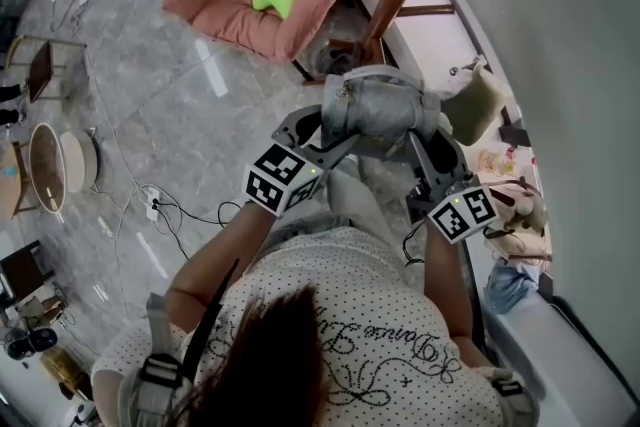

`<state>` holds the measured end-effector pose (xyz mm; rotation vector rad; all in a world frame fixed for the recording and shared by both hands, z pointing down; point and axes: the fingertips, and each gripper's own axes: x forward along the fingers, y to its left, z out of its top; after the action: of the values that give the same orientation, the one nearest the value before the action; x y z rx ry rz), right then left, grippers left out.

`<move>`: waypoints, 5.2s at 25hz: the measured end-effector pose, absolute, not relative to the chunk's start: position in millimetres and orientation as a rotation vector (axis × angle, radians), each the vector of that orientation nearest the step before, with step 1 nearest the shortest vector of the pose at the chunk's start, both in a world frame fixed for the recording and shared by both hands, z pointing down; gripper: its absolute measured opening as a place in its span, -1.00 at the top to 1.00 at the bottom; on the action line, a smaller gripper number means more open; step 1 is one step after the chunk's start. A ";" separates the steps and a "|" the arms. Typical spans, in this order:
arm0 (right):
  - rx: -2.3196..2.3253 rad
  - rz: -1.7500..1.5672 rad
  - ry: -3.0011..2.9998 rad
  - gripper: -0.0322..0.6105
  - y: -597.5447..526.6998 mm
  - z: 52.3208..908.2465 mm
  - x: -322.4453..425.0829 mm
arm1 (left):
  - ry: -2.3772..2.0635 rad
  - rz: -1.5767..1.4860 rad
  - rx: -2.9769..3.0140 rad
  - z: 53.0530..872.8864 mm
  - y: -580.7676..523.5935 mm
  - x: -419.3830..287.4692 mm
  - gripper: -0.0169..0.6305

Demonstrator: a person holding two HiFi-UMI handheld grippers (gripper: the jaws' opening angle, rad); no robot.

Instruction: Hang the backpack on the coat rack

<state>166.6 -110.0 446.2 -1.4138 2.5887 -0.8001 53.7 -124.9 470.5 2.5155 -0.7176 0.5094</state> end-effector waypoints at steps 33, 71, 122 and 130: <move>-1.445 -1.014 2.552 0.38 -136.9 512.3 171.1 | -0.705 0.587 2.424 535.0 -150.8 57.3 0.22; -1.407 -1.130 2.631 0.37 -194.3 561.4 173.8 | -0.768 0.660 2.356 580.9 -207.5 59.3 0.22; -1.570 -0.890 2.786 0.12 -174.6 506.9 178.8 | -0.922 0.568 2.494 512.8 -193.2 26.6 0.21; -1.582 -0.689 2.873 0.28 -174.3 462.2 167.7 | -0.964 0.464 2.581 468.1 -198.8 23.2 0.42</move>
<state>167.7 -174.3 462.2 -1.5825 2.8733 -0.6889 23.2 -198.8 468.1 2.5808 -0.9640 0.4638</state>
